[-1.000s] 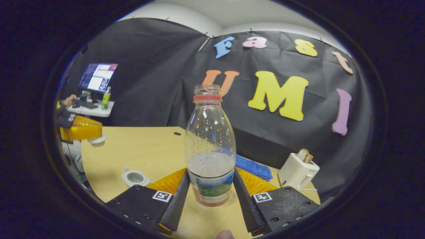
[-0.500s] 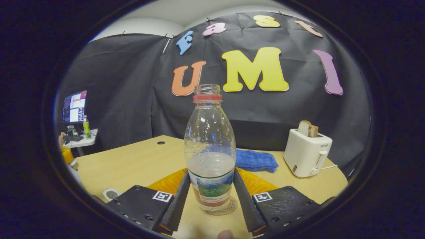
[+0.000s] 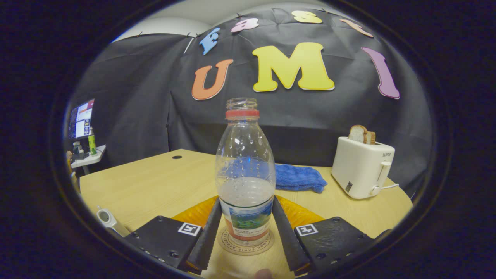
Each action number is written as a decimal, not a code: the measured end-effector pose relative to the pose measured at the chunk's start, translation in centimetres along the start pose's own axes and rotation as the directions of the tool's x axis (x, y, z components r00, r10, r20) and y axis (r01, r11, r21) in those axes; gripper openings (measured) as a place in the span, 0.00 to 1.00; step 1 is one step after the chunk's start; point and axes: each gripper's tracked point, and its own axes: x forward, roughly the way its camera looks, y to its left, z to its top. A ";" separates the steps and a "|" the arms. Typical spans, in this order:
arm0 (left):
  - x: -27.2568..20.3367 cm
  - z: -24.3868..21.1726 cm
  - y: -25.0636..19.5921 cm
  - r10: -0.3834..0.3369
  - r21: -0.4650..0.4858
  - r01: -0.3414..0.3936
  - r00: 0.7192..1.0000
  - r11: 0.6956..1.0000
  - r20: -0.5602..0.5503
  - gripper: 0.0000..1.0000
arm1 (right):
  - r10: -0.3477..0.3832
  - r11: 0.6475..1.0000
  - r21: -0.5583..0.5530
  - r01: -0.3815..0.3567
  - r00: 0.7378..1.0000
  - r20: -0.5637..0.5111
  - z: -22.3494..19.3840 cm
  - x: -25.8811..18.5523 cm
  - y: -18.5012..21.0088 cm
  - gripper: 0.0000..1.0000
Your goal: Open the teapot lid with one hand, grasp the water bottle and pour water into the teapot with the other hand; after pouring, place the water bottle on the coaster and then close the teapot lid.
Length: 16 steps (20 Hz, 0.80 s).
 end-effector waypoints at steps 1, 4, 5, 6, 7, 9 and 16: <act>0.0 0.0 0.0 0.001 0.001 -0.001 1.000 1.000 -0.001 0.03 | 0.000 1.000 0.002 0.000 1.000 -0.001 -0.1 0.0 0.0 0.74; 0.1 0.0 -0.4 -0.003 0.006 0.003 1.000 1.000 -0.002 0.03 | -0.006 1.000 -0.003 0.006 1.000 -0.015 -0.6 0.0 -0.1 0.75; 0.0 0.1 -0.4 -0.005 0.008 0.005 1.000 1.000 0.000 0.03 | -0.009 1.000 -0.005 0.009 1.000 -0.021 -0.8 -0.1 -0.2 0.76; 0.0 0.2 -0.5 -0.006 0.010 0.006 1.000 1.000 0.001 0.03 | -0.008 1.000 -0.006 0.008 1.000 -0.021 -0.9 -0.1 -0.1 0.78; -0.1 0.2 -0.6 -0.007 0.012 0.007 1.000 1.000 0.002 0.03 | -0.007 1.000 -0.006 0.006 1.000 -0.025 -1.0 -0.3 0.0 0.80; -0.1 0.5 -0.7 -0.007 0.017 0.007 1.000 1.000 0.007 0.03 | 0.002 1.000 -0.004 -0.002 0.999 -0.038 -1.1 -1.0 0.3 0.93; 0.1 1.6 -4.5 -0.047 0.015 0.047 0.999 0.999 0.024 0.03 | 0.013 0.999 0.037 -0.014 1.000 0.029 0.7 -10.0 -0.1 0.99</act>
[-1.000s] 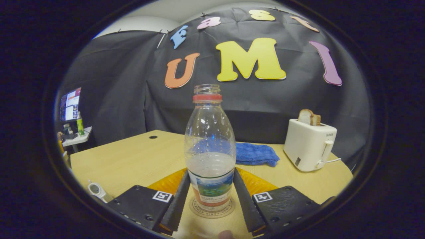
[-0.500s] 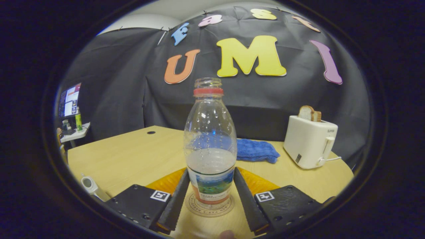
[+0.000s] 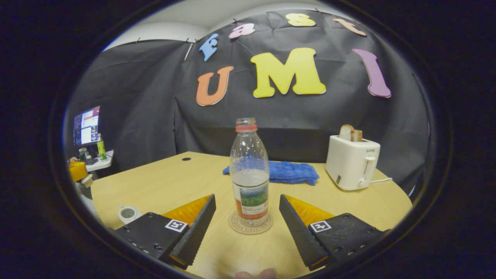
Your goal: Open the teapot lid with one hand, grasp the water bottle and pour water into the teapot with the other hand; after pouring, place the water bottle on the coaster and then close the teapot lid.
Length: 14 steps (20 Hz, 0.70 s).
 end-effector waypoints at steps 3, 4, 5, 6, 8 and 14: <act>1.1 0.2 -1.2 -0.003 0.022 0.003 1.000 1.000 0.009 0.03 | -0.082 0.996 -0.040 0.084 0.995 0.051 0.5 -3.6 -2.1 0.97; 1.5 0.0 -2.1 -0.019 0.008 0.019 1.000 1.000 0.012 0.03 | -0.106 0.993 -0.052 0.109 0.993 0.057 0.2 -4.7 -2.7 0.99; 2.0 -0.2 -3.0 -0.038 -0.007 0.038 0.999 0.999 0.017 0.03 | -0.127 0.990 -0.058 0.131 0.990 0.067 0.1 -5.9 -3.5 0.98; 2.5 -0.3 -3.6 -0.049 -0.019 0.050 0.999 0.999 0.018 0.03 | -0.146 0.987 -0.061 0.151 0.986 0.079 0.1 -6.9 -4.2 0.98; 3.6 -0.8 -3.9 -0.041 -0.026 0.042 0.999 0.999 0.016 0.03 | -0.196 0.976 -0.074 0.205 0.974 0.110 0.4 -9.1 -6.0 0.97; 5.9 -3.3 -4.4 -0.032 -0.041 0.030 0.999 0.999 -0.028 0.04 | -0.307 0.941 -0.091 0.325 0.937 0.169 0.9 -12.8 -10.3 0.95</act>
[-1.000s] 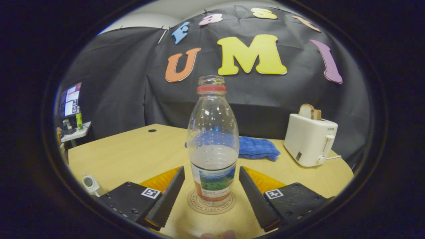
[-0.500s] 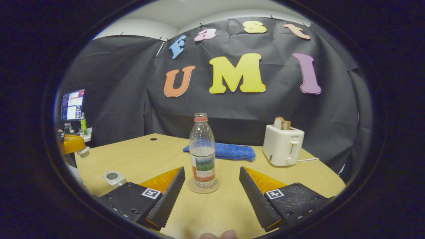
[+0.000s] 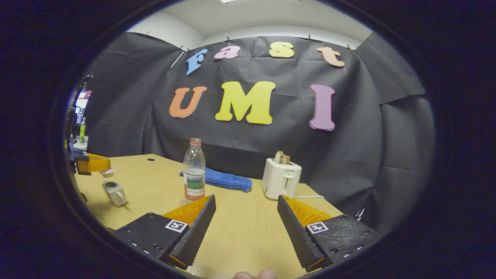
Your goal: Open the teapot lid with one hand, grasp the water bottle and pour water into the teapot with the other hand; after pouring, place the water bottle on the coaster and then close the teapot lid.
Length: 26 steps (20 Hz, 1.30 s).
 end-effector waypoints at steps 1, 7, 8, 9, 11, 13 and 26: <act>0.3 -0.2 -0.1 0.006 -0.001 -0.006 1.000 1.000 -0.006 0.03 | -0.009 1.000 0.005 0.009 1.000 0.000 -0.1 -0.1 -0.3 0.95; 0.6 -1.6 0.3 0.027 -0.005 -0.027 0.999 1.000 -0.030 0.03 | -0.008 1.000 0.015 0.008 1.000 0.001 -0.3 -0.1 -0.4 0.96; 0.4 -1.6 0.1 0.022 -0.008 -0.023 0.999 1.000 -0.031 0.03 | -0.007 1.000 0.016 0.007 1.000 -0.001 -0.4 0.0 -0.4 0.95; 0.4 -1.7 0.0 0.021 -0.007 -0.021 0.999 1.000 -0.030 0.03 | -0.007 1.000 0.015 0.007 1.000 -0.002 -0.4 -0.1 -0.4 0.95; 0.3 -2.0 0.0 0.025 0.005 -0.025 0.999 1.000 -0.034 0.04 | -0.004 1.000 0.014 0.004 1.000 -0.004 -0.5 -0.2 -0.3 0.99; 0.2 -2.2 0.0 0.023 0.009 -0.023 0.999 1.000 -0.038 0.04 | -0.008 1.000 0.009 0.008 1.000 0.001 -0.3 -0.5 -0.4 0.99; 0.4 -2.7 0.1 0.071 0.023 -0.070 0.995 0.997 -0.065 0.30 | -0.011 0.999 0.035 0.010 1.000 0.005 -0.1 -1.4 -0.5 0.96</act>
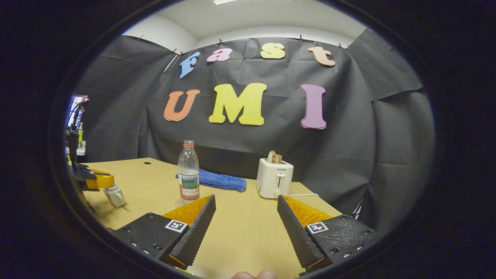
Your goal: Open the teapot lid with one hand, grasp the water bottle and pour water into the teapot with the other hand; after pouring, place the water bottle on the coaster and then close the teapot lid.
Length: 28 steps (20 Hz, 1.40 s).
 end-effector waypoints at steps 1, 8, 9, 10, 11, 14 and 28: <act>-0.3 0.3 0.0 0.012 0.011 -0.012 1.000 1.000 0.010 0.54 | 0.000 1.000 0.005 0.000 1.000 -0.002 0.0 0.0 0.0 0.96; -3.6 9.4 -3.3 0.040 -0.014 -0.038 0.980 0.999 0.195 1.00 | -0.022 0.996 0.083 0.021 1.000 0.020 2.3 -1.2 -0.5 0.96; -4.3 10.6 -4.0 0.041 -0.018 -0.038 0.975 0.999 0.217 1.00 | -0.027 0.996 0.085 0.024 0.999 0.031 3.2 -1.5 -0.6 0.95; -4.9 11.5 -4.5 0.045 -0.020 -0.041 0.971 0.999 0.235 1.00 | -0.032 0.996 0.081 0.029 0.999 0.041 3.9 -1.8 -0.8 0.98; -5.4 12.2 -5.1 0.043 -0.018 -0.040 0.968 0.999 0.248 1.00 | -0.033 0.997 0.078 0.029 0.998 0.054 4.8 -2.2 -0.9 0.95; -7.1 13.1 -6.9 0.015 -0.009 -0.013 0.962 1.000 0.271 0.99 | -0.037 0.997 0.067 0.032 0.997 0.067 6.1 -3.7 -0.6 0.95; -7.5 11.3 -8.1 -0.034 0.041 0.025 0.970 0.999 0.241 1.00 | -0.067 0.996 0.055 0.064 0.996 0.054 6.0 -5.7 1.7 0.98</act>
